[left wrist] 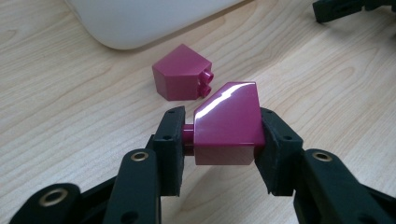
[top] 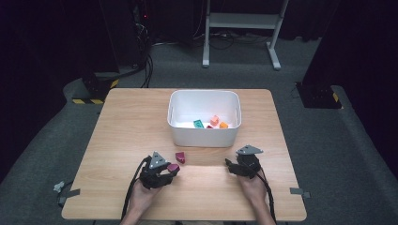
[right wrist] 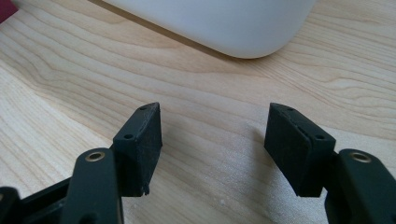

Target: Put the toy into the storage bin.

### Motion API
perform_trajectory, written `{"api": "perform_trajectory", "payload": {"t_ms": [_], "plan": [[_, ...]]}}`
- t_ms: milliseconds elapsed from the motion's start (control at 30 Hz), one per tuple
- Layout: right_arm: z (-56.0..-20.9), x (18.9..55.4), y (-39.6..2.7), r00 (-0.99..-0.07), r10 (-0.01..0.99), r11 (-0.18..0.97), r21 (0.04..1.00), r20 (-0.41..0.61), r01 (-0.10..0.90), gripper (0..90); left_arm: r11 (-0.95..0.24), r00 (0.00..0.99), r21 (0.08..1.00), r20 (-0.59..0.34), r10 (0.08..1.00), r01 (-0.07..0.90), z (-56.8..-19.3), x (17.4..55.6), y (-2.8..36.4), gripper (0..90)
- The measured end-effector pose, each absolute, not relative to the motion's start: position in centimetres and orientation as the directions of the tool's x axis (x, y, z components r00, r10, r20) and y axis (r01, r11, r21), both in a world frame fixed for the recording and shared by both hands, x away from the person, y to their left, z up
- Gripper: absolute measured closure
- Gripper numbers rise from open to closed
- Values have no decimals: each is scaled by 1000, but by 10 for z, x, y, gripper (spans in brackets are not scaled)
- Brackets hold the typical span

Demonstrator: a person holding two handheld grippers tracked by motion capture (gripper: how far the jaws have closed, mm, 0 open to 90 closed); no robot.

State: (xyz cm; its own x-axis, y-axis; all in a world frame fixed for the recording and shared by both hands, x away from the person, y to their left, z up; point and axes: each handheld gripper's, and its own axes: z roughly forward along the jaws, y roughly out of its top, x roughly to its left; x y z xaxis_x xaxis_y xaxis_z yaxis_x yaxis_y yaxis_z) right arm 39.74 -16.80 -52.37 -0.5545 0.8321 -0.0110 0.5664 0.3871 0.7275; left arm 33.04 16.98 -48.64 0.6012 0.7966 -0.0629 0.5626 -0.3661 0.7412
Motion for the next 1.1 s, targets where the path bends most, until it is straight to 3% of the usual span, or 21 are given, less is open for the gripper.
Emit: {"api": "perform_trajectory", "payload": {"t_ms": [1100], "plan": [[-524,398,-168,-556,831,388,728,-12,565,363,-319,590,769,-92,802,554,-398,356,195,569]]}}
